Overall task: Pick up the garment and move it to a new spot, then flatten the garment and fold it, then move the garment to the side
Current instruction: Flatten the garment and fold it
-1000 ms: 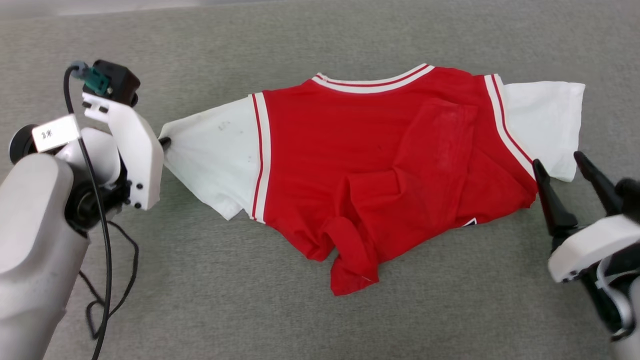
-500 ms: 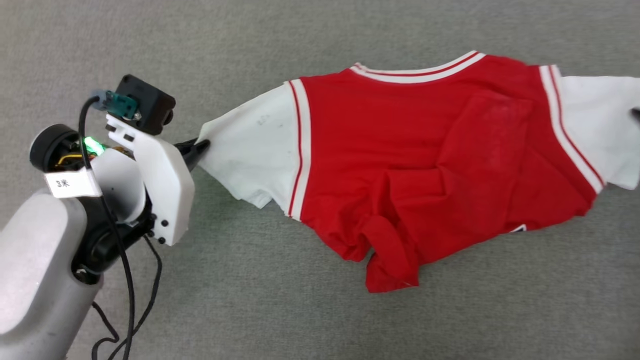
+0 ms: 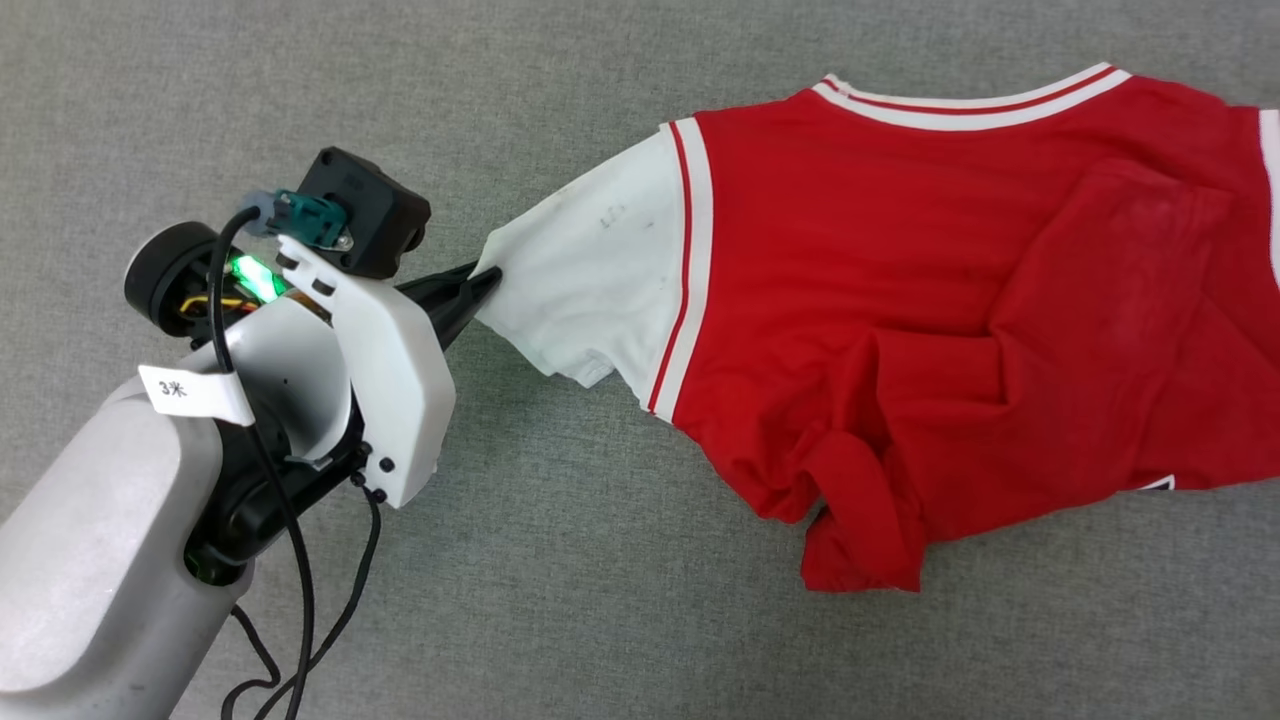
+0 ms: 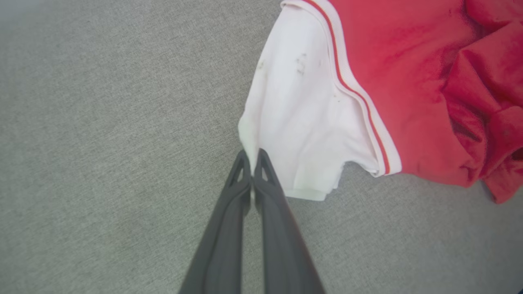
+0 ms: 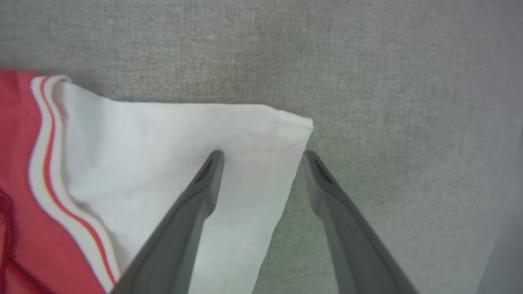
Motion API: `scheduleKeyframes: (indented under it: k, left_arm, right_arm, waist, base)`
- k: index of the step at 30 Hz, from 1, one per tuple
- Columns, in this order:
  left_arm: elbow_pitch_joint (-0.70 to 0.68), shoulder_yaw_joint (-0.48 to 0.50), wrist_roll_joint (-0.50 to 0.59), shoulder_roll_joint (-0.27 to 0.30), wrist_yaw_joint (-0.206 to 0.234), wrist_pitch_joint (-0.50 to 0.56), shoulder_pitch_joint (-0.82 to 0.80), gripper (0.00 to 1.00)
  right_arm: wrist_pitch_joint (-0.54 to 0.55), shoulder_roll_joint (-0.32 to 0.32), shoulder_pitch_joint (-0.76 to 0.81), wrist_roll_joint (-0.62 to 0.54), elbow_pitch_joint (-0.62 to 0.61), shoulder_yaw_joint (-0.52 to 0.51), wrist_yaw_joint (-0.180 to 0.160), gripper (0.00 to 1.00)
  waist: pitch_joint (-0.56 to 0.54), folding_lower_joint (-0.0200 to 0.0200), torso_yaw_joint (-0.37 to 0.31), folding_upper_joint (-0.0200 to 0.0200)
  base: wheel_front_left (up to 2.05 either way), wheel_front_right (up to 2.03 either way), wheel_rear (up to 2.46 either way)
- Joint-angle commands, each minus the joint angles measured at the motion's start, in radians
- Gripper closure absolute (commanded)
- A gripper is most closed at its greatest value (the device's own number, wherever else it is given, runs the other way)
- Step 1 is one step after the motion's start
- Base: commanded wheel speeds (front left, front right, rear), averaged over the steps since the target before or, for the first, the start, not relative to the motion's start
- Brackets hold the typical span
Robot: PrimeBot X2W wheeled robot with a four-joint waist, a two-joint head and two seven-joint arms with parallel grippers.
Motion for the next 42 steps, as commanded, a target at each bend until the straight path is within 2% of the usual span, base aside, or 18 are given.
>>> scheduleKeyframes:
  k: [1,5,10,11,12,13,23,34,42]
  left_arm:
    - [-0.006,-0.001,-0.003,-0.004,-0.004,-0.001,-0.016,1.00]
    - [-0.012,-0.007,-0.004,-0.009,-0.005,-0.010,-0.022,1.00]
    - [0.001,-0.006,-0.003,-0.011,-0.005,-0.018,-0.026,1.00]
    - [0.005,-0.005,-0.002,-0.011,-0.004,-0.021,-0.028,1.00]
    - [0.008,-0.004,-0.002,-0.011,-0.003,-0.021,-0.028,1.00]
    - [0.012,-0.004,-0.003,-0.012,-0.002,-0.022,-0.029,1.00]
    - [0.065,0.005,0.013,-0.010,0.011,-0.063,-0.013,1.00]
    - [0.106,0.050,0.029,0.001,0.045,-0.169,0.043,1.00]
    - [0.069,0.113,0.040,0.046,0.088,-0.231,0.099,1.00]
  right_arm:
    - [-0.003,0.011,-0.011,-0.008,0.014,-0.004,-0.001,0.00]
    - [-0.017,0.037,0.011,-0.004,0.044,0.006,-0.001,0.00]
    - [-0.043,0.053,0.062,0.026,0.067,0.071,0.001,0.00]
    - [-0.045,0.055,0.071,0.038,0.073,0.086,0.001,0.18]
    - [-0.047,0.056,0.079,0.049,0.077,0.101,0.001,0.64]
    - [-0.050,0.051,0.085,0.058,0.077,0.118,0.001,1.00]
    - [-0.220,-0.018,0.063,0.082,0.104,0.151,-0.001,1.00]
    - [-0.503,-0.041,0.092,0.129,0.118,0.199,-0.001,1.00]
    - [-0.646,-0.066,0.144,0.182,0.076,0.216,-0.001,1.00]
  waist:
    - [0.012,-0.0001,0.009,0.0000]
    - [0.023,-0.0001,0.014,0.0000]
    - [0.029,-0.0001,0.014,0.0000]
    - [0.029,-0.0001,0.014,0.0000]
    - [0.029,-0.0001,0.013,0.0000]
    - [0.029,-0.0001,0.012,0.0000]
    - [-0.031,-0.0001,-0.005,0.0000]
    - [-0.203,-0.0001,-0.053,0.0000]
    - [-0.333,-0.0001,-0.083,0.0000]
  base:
    - [0.00,0.00,0.00]
    - [0.00,0.00,0.00]
    - [0.00,0.00,0.00]
    - [0.00,0.00,0.00]
    - [0.00,0.00,0.00]
    - [0.00,0.00,0.00]
    - [0.00,0.00,0.00]
    - [0.00,0.00,0.00]
    - [0.00,0.00,0.00]
